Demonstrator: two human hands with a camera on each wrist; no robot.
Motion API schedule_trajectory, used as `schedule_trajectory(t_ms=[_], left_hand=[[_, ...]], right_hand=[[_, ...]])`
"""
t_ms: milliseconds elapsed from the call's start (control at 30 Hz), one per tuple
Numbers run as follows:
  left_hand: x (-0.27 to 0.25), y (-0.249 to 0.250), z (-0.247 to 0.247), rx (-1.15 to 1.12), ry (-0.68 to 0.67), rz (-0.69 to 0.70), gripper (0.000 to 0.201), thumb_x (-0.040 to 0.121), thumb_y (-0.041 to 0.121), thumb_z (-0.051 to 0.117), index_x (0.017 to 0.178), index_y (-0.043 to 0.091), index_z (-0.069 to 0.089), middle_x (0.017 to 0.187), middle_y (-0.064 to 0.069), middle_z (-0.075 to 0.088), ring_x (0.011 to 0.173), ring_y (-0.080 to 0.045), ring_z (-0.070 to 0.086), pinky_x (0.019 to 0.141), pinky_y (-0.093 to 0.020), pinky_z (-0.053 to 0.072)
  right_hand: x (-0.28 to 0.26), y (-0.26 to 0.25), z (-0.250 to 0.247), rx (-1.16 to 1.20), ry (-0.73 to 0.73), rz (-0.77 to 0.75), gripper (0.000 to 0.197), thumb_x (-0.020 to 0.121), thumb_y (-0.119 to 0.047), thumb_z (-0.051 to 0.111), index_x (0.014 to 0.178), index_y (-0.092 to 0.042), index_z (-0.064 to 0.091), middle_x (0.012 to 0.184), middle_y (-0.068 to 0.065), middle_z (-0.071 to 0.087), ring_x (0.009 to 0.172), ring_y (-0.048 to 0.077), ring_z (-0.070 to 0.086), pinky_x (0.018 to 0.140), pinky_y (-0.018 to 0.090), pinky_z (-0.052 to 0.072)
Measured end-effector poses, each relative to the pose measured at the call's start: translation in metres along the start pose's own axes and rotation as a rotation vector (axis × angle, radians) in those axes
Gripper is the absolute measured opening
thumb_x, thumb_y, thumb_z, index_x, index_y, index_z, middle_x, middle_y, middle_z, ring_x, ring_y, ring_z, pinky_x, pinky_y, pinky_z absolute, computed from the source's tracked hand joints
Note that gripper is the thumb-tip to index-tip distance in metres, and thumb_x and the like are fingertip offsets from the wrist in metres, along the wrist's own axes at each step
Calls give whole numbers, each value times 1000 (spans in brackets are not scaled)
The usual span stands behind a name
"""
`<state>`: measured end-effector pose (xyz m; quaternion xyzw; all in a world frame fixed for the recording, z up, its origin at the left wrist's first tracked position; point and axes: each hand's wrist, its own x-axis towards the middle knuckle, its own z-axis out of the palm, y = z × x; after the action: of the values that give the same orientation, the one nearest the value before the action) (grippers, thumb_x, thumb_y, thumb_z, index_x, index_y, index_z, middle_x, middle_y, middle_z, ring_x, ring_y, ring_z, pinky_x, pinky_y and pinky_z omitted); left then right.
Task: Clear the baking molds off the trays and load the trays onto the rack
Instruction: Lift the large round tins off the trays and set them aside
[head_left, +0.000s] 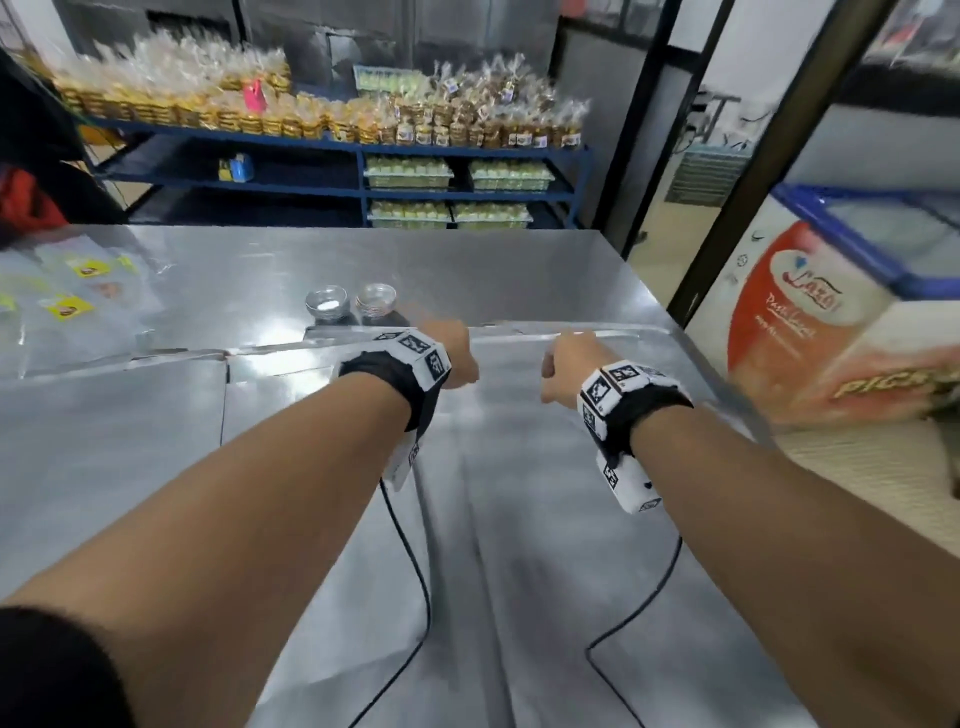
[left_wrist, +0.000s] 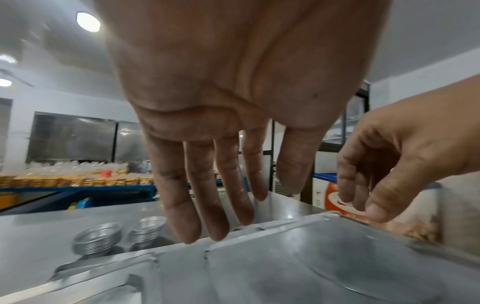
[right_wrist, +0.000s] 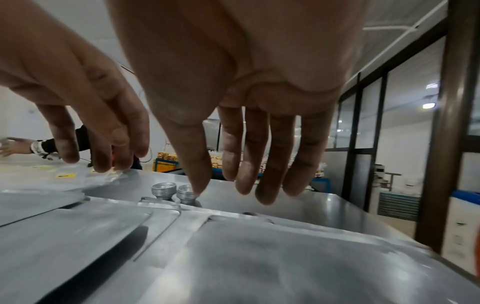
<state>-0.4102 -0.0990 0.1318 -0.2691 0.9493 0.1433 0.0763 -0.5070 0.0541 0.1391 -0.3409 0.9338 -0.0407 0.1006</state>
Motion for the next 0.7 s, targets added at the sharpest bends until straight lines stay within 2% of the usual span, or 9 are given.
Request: schedule_trajectory(t_ms=[67,167,300,367,400,467,567,633,700], left_hand=[[-22,47,10,22,-13,60,30,84,31,67,107,12,73,107,-5,72,98,-27,66,76,-29,51],[-52,115,27,33,-11,138,32,87,33,66,110,12,71,111,-6,69,102,-28,64,78,-30,50],[-88,200,68,6,-30,264,31,90,28,62,112,7,68,112,-12,68,102,-32,65,75,-31,48],[-105,238,91,4,-50,306,29,91,30,60,109,7,66,113,-13,68,102,-33,64,76,-33,49],[-113,255,102,4,-65,312,30,92,31,59,109,7,65,114,-14,67,103,-33,64,78,-33,49],[-124,282,124,-16,-101,310,36,94,36,57,112,6,64,117,-14,66,106,-34,63,80,-34,49],[-131,311,159,-130,-168,277,43,94,43,55,112,5,63,117,-14,65,104,-35,64,79,-35,50],[-132,324,174,-215,-194,257,46,93,46,54,115,6,62,118,-15,66,105,-35,63,80,-34,49],[-134,335,186,-288,-202,214,51,93,48,55,122,6,58,120,-15,63,110,-36,61,80,-33,46]], right_hand=[[-40,40,-6,-4,-39,53,23,72,-23,80,93,-16,74,96,2,71,92,24,67,84,32,56],[-96,100,-12,5,-20,147,28,72,-27,81,95,-14,73,100,5,71,90,26,68,83,34,57],[-162,175,-13,-29,35,269,24,81,-21,71,102,-11,68,109,9,69,99,30,66,82,34,56],[-191,208,-9,-27,55,367,17,81,-23,69,95,-14,64,110,13,68,98,32,65,79,34,55],[-204,225,-5,-18,73,434,18,81,-25,68,93,-13,63,109,14,68,99,33,65,78,36,55],[-227,253,3,-7,84,551,28,81,-27,67,102,-9,61,111,15,65,108,36,59,82,39,55],[-258,288,20,98,67,729,38,85,-35,64,109,-7,58,115,15,57,118,36,47,87,43,51],[-268,303,32,233,77,811,44,84,-41,62,107,-3,61,111,16,61,111,35,55,89,43,53],[-276,314,43,394,73,830,43,85,-40,64,102,0,66,102,15,69,97,31,66,84,39,57]])
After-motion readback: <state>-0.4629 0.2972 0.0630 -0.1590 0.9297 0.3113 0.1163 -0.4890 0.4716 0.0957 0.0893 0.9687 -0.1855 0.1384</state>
